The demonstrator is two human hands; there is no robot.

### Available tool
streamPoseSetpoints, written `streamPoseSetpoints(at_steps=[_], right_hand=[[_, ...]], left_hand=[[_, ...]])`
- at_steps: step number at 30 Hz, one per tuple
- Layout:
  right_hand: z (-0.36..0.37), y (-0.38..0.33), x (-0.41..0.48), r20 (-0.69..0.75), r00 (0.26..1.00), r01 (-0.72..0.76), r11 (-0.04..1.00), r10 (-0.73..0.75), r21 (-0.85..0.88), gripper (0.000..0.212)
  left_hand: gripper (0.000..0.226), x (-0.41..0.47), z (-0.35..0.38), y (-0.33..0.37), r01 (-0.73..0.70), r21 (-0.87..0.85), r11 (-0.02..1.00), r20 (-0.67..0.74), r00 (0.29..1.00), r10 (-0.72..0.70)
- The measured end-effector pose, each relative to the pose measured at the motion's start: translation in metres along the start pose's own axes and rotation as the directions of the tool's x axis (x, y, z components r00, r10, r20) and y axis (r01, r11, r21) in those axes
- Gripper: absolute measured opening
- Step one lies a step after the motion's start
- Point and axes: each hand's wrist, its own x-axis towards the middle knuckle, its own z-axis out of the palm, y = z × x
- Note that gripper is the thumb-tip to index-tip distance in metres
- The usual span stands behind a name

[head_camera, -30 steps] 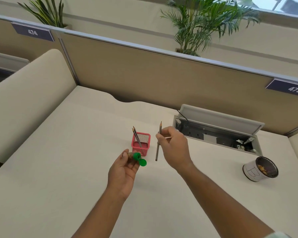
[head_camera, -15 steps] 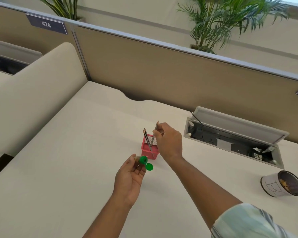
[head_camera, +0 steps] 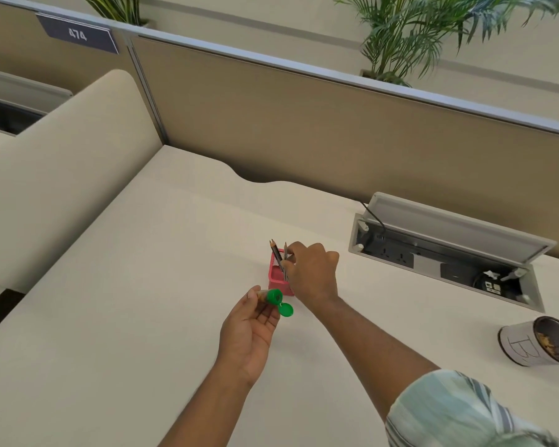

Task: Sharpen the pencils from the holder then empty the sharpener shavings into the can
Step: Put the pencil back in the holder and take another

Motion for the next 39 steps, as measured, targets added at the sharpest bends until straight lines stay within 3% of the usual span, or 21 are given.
streamPoseSetpoints(at_steps=[8,12,18,22,26,32,39], right_hand=[[-0.008,0.004,-0.013,-0.026,0.999,-0.036,0.961,0.045,0.276,0.02],[-0.025,0.012,-0.046,-0.001,0.989,-0.109,0.722,0.149,0.683,0.01],[-0.046,0.026,-0.115,0.184,0.952,-0.284,0.482,0.245,0.829,0.031],[-0.058,0.028,-0.146,0.242,0.941,-0.319,0.378,0.236,0.869,0.019],[-0.067,0.034,-0.159,0.16,0.934,-0.277,0.368,0.319,0.887,0.009],[-0.074,0.051,-0.169,-0.029,0.919,-0.163,0.446,0.393,0.88,0.01],[-0.089,0.072,-0.179,-0.195,0.916,-0.028,0.542,0.35,0.84,0.02]], left_hand=[[0.02,-0.002,0.002,-0.002,0.001,-0.007,1.0,0.025,1.0,-0.001],[0.017,-0.008,0.008,-0.002,-0.003,-0.009,1.0,0.069,0.998,0.004],[0.029,-0.012,0.014,-0.013,0.0,0.036,0.999,0.168,0.986,-0.006],[0.028,-0.018,0.019,-0.023,0.026,0.023,0.999,0.183,0.983,-0.03],[0.027,-0.032,0.026,-0.032,0.058,0.022,0.998,0.206,0.977,-0.061],[0.027,-0.052,0.035,-0.042,0.077,0.069,0.995,0.277,0.956,-0.093],[0.02,-0.077,0.039,-0.058,0.103,0.193,0.976,0.362,0.917,-0.168]])
